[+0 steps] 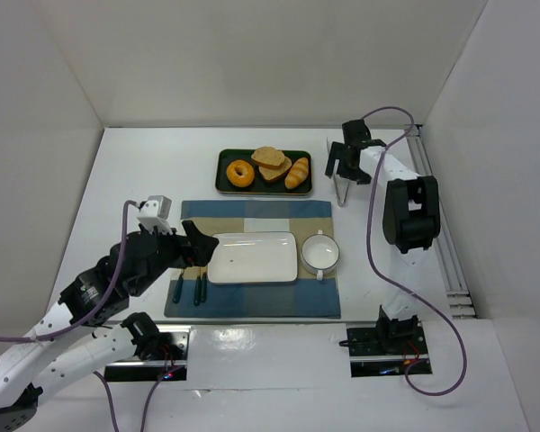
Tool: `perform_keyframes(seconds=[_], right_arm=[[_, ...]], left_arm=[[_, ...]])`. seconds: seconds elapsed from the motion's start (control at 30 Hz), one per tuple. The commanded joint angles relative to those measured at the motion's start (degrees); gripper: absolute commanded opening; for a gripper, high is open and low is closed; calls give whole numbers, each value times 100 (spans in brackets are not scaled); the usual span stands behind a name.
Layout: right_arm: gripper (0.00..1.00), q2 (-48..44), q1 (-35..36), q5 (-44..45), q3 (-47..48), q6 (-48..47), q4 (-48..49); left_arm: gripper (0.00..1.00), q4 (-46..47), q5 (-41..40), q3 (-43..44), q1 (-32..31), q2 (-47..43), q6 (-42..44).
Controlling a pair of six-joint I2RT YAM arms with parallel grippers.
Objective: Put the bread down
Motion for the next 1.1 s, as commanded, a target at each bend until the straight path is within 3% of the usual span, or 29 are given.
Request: perform_keyframes(seconds=[0.0, 0.77, 1.07], right_arm=[[96, 145, -26, -318, 204, 48, -51], [92, 1322, -131, -328, 996, 48, -209], [78, 1375, -184, -547, 881, -4, -86]], left_arm=[[100, 131, -72, 45, -15, 14, 56], [100, 184, -124, 45, -15, 119, 109], [100, 184, -124, 45, -15, 119, 161]])
